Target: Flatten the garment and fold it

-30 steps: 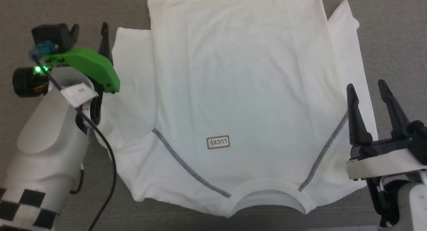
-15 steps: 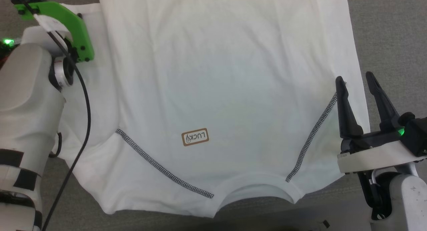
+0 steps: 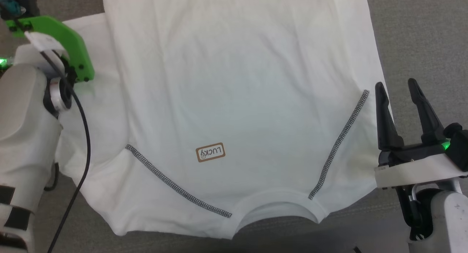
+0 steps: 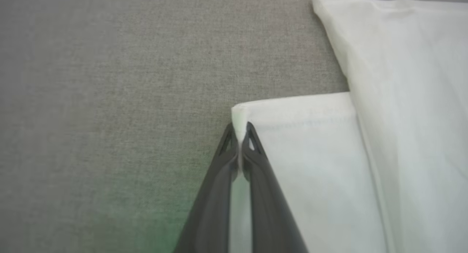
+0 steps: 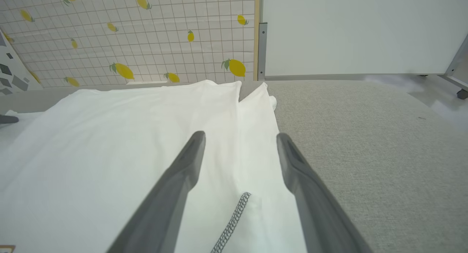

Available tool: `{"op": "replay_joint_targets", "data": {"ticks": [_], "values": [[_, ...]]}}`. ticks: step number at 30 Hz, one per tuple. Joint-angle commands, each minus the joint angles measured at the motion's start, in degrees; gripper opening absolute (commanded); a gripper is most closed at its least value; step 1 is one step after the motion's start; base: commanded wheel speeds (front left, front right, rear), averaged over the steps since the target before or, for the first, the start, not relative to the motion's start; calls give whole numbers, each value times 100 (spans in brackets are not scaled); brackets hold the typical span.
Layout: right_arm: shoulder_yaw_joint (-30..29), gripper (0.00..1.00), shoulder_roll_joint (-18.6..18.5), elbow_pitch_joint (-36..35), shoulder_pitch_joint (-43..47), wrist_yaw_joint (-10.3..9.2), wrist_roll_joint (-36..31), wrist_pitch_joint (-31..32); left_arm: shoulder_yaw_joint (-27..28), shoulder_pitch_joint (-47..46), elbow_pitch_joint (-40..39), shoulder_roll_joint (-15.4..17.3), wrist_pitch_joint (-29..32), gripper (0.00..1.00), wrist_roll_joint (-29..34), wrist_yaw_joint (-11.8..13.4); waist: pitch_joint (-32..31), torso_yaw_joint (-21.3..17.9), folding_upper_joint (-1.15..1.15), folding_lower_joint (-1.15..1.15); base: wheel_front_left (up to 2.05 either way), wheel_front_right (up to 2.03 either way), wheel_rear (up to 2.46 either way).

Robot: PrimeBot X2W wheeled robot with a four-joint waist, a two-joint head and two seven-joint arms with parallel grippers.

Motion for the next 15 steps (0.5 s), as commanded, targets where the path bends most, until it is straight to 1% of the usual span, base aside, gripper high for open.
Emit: {"op": "replay_joint_targets", "data": {"ticks": [1, 4, 7, 12, 15], "values": [[-28, 100, 18, 7, 72, -10, 11, 1, 49, 251, -96, 181, -147, 0, -16, 27, -415, 280, 0, -1, 0, 0, 0], [-106, 100, 34, 6, 193, -10, -1, 54, 205, 584, -528, 370, -425, 0, -98, 43, -730, 488, 0, -1, 0, 0, 0], [-182, 100, 55, -18, 341, -10, 2, 126, 337, 967, -1118, 624, -544, 0, -147, 141, -1014, 690, 0, -1, 0, 0, 0], [-226, 100, 77, -59, 603, -10, -21, 268, 530, 1603, -2338, 1058, -546, 0, -168, 443, -1416, 943, 0, -1, 0, 0, 0], [-261, 100, 84, -98, 725, -10, -44, 340, 592, 1870, -3086, 1203, -506, 0, -162, 617, -1610, 1035, 0, -1, 0, 0, 0]]}}
